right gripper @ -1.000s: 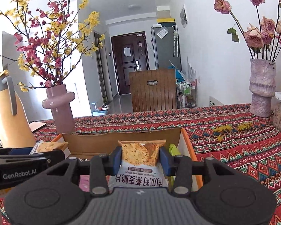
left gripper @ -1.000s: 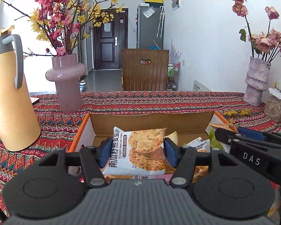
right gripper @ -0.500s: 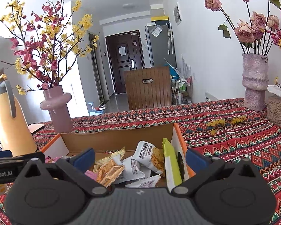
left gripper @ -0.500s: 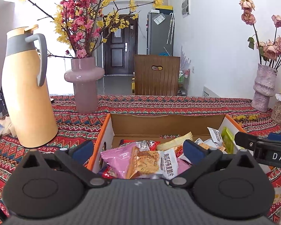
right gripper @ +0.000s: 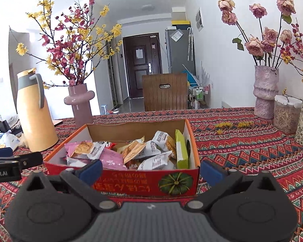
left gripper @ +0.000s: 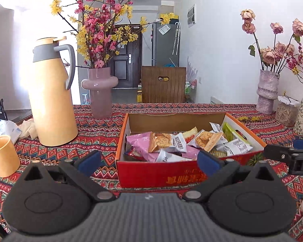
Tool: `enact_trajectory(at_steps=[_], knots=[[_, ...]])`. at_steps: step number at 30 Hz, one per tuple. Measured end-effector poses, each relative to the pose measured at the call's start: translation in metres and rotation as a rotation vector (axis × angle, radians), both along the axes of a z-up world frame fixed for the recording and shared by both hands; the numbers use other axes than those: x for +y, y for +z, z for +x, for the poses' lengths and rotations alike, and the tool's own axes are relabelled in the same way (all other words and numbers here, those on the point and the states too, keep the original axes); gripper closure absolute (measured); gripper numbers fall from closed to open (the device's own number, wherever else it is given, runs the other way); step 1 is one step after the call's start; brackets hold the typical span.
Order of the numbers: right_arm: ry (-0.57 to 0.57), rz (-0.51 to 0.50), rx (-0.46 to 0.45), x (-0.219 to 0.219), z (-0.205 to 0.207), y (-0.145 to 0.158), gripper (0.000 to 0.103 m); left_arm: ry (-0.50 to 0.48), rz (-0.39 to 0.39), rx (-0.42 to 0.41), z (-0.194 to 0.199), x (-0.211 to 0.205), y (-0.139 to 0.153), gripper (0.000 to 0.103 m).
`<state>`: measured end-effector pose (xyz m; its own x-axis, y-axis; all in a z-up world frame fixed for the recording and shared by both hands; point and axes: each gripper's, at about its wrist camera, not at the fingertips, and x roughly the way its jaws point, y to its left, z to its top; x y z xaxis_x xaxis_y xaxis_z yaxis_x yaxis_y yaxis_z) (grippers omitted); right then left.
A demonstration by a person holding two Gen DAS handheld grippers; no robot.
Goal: Organize snacks
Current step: 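Withdraw both open tools back from the box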
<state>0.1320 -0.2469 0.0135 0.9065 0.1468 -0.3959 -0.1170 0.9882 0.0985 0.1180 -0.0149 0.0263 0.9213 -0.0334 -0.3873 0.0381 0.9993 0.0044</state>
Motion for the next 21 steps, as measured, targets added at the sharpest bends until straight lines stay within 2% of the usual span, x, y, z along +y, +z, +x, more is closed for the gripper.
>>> enact_trajectory(at_steps=[11,21], knots=[[0.001,-0.018,0.130,-0.001,-0.057,-0.027,0.000,-0.013,0.008,0.078,-0.053,0.013,-0.027,0.000],[0.000,-0.021,0.179,0.000,-0.068,-0.037,0.000,-0.019,0.018,0.105,-0.070,0.013,-0.037,0.000]])
